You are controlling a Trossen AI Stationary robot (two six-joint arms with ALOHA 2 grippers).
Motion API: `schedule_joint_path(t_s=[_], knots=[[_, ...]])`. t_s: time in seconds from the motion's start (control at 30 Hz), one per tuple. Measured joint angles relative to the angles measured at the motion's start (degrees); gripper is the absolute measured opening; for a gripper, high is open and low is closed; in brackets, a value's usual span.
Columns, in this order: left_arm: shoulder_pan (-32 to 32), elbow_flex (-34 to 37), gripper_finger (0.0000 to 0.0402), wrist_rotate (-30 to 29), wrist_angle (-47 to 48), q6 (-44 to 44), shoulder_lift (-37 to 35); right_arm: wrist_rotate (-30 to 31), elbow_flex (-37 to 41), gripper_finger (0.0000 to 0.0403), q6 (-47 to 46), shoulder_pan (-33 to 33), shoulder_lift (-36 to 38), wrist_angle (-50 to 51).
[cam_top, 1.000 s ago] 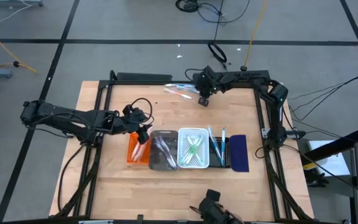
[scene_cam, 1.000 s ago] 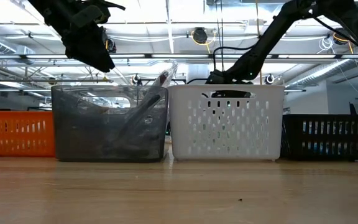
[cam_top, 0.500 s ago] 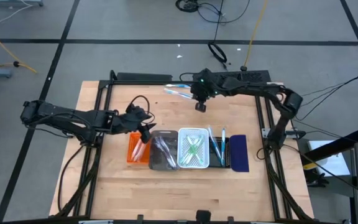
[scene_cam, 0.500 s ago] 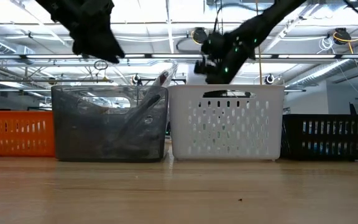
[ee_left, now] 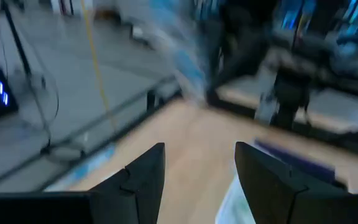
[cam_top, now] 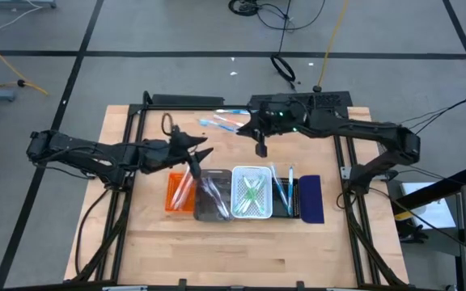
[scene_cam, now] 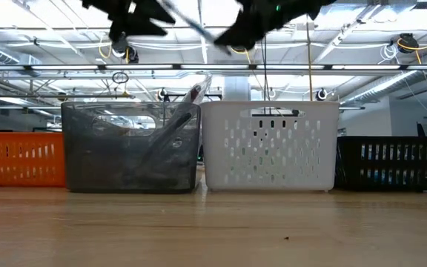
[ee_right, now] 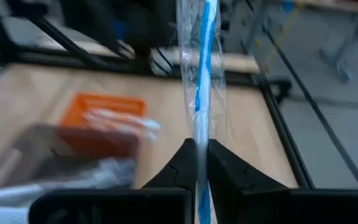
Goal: Pick & Place Toothbrushes
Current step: Put the blue toothbrush into the right black bin
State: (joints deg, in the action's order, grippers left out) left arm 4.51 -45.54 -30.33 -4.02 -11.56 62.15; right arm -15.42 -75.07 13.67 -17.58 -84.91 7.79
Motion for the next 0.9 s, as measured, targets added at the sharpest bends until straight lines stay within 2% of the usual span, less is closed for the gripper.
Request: schedule_joint_path(t_s=[0.1, 0.23, 0.6, 0.7, 0.87, 0.9], knots=[[0.0, 0.0, 0.0196, 0.0, -7.8, 4.9, 0.0, 0.0, 0.0, 0.0012, 0.3, 2.8, 1.3, -1.3], [0.0, 0.0, 0.0196, 3.7, -14.4, 10.1, 0.0, 0.2, 0.0, 0.0012, 0.4, 5.3, 1.9, -2.7], [0.1, 0.0, 0.0192, 10.1, -18.3, 14.2, 0.0, 0.4, 0.0, 0.0012, 0.6, 8.9, 1.9, -4.2], [0.1, 0.0, 0.0158, 11.0, -18.7, 14.5, 0.0, 0.5, 0.0, 0.0012, 0.5, 9.5, 1.9, -4.2], [0.2, 0.0, 0.0026, 13.3, -18.6, 15.6, 0.0, 0.8, 0.0, 0.0015, -0.6, 9.7, 1.8, -4.2], [0.2, 0.0, 0.0016, 14.1, -18.8, 15.6, 0.0, 0.6, 0.0, 0.0021, -1.1, 9.8, 1.8, -4.2]])
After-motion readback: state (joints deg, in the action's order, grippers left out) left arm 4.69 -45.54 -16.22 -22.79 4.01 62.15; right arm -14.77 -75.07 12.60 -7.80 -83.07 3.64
